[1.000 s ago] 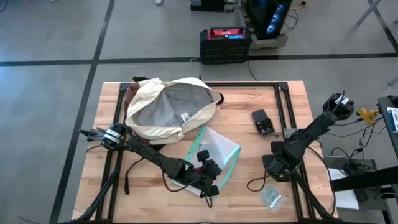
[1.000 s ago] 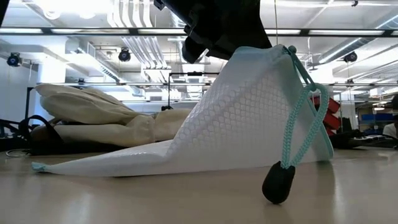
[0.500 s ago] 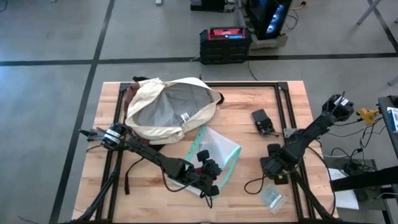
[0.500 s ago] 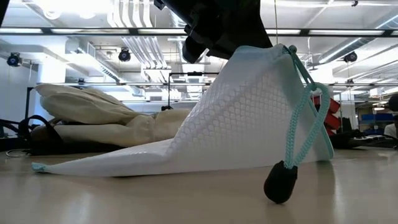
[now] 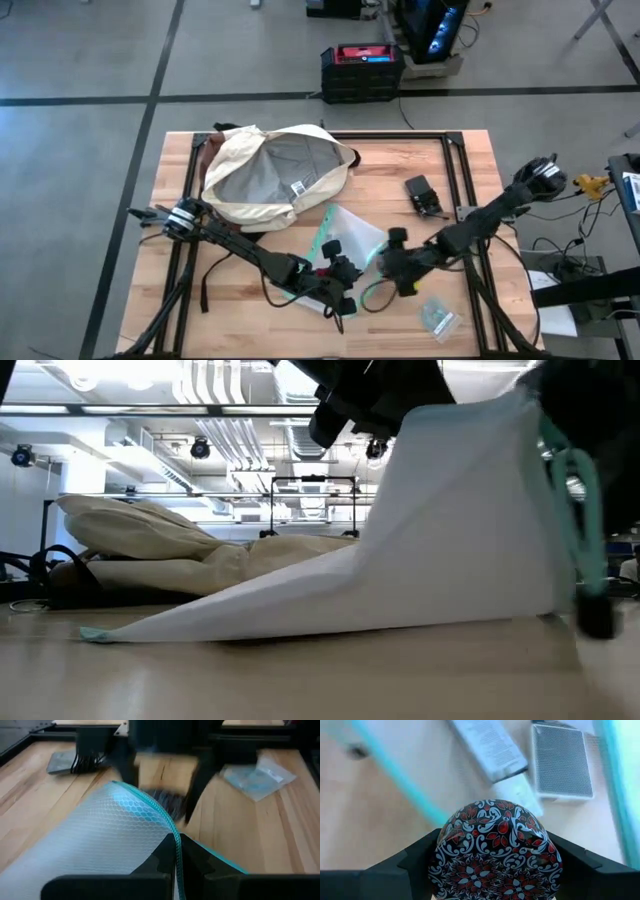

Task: Unpack backpack
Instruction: Put the brown scented candle into the green zip bag, then put the blue earphones into the green zip bag, then close the green zip bag

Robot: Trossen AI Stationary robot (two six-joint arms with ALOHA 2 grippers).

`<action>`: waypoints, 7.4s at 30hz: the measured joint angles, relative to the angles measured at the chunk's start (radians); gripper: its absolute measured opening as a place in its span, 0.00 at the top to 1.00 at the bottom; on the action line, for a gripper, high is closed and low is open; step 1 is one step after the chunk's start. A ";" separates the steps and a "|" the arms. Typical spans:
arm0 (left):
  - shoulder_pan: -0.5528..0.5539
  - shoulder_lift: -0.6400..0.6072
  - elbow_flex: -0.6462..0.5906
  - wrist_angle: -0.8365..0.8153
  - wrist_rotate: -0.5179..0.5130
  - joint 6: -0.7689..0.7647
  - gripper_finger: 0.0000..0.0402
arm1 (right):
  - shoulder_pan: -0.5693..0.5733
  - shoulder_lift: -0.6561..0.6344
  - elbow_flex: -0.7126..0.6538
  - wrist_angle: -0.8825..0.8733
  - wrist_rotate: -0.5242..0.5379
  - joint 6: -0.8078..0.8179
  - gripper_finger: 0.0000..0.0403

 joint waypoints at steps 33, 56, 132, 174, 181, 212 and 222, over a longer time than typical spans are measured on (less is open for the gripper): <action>0.006 0.000 -0.049 -0.006 0.063 0.041 1.00 | 0.140 0.001 0.043 0.044 0.098 -0.039 0.14; -0.005 0.000 -0.048 -0.070 0.220 0.235 1.00 | 0.066 0.364 0.046 0.408 0.315 -0.133 0.99; 0.006 -0.002 -0.048 0.017 0.087 0.264 1.00 | 0.248 0.131 0.146 -0.080 0.377 0.024 0.99; -0.132 0.032 -0.047 0.188 0.186 0.112 0.48 | 0.434 0.271 0.146 0.232 0.293 0.291 0.46; -0.150 0.156 -0.047 0.277 0.135 -0.022 0.57 | 0.439 0.480 0.191 0.496 0.302 0.376 0.56; -0.135 0.216 -0.043 0.011 0.024 -0.201 0.70 | 0.318 0.631 0.479 0.120 0.305 0.241 0.97; -0.154 0.193 -0.012 -0.017 0.019 -0.153 0.70 | 0.316 0.580 0.480 -0.011 0.270 0.230 1.00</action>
